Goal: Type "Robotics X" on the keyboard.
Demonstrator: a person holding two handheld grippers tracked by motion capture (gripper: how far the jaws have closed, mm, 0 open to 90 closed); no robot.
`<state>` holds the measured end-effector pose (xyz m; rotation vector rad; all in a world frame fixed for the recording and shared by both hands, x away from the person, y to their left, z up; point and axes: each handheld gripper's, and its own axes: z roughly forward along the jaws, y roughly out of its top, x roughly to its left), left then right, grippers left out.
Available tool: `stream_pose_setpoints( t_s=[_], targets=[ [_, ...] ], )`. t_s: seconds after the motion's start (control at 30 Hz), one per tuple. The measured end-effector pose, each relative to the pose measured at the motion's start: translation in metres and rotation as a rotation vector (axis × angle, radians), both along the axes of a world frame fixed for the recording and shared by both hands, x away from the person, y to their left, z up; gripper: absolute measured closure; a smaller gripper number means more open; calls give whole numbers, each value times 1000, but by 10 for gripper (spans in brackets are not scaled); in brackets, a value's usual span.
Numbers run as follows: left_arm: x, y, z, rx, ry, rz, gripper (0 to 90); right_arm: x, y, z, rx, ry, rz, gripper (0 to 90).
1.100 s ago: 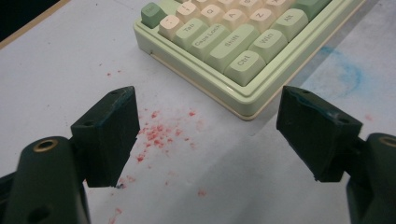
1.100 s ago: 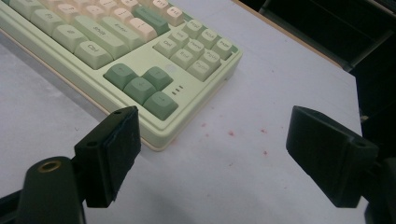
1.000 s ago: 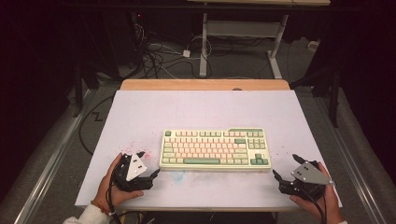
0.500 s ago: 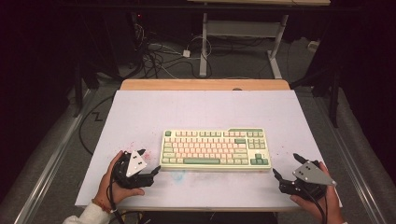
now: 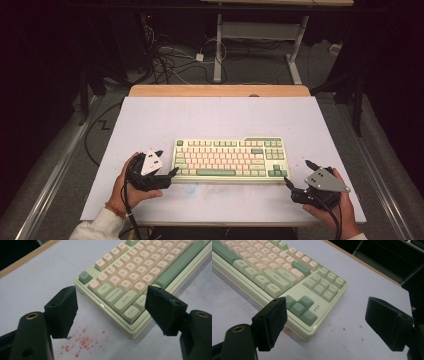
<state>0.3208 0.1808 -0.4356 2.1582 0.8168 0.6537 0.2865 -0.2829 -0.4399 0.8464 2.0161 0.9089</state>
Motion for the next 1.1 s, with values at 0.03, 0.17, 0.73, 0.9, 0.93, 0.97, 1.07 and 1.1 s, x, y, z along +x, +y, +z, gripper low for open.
stream_pose_setpoints(
  t_s=[0.03, 0.17, 0.73, 0.9, 0.93, 0.97, 1.07, 1.1],
  targets=[
    [1, -2, 1, 0, -2, -5, 251, 1, 1, 0, 4, 2, 3, 181],
    [7, -9, 2, 0, -8, -11, 251, 5, 9, 2, 10, 3, 17, 181],
    [21, -32, 6, -20, 19, -66, 335, 30, 44, 11, 48, 7, 49, 190],
    [27, -37, 7, -27, 37, -81, 389, 33, 57, 11, 39, 6, 75, 190],
    [28, -38, 7, -23, 37, -82, 397, 33, 60, 11, 37, 3, 81, 190],
    [29, -40, 7, -23, 42, -89, 416, 33, 62, 11, 35, 4, 86, 190],
    [32, -44, 7, -31, 45, -109, 463, 33, 66, 10, 27, 6, 98, 190],
    [32, -45, 8, -32, 46, -112, 497, 33, 67, 10, 27, 8, 100, 190]
  ],
)
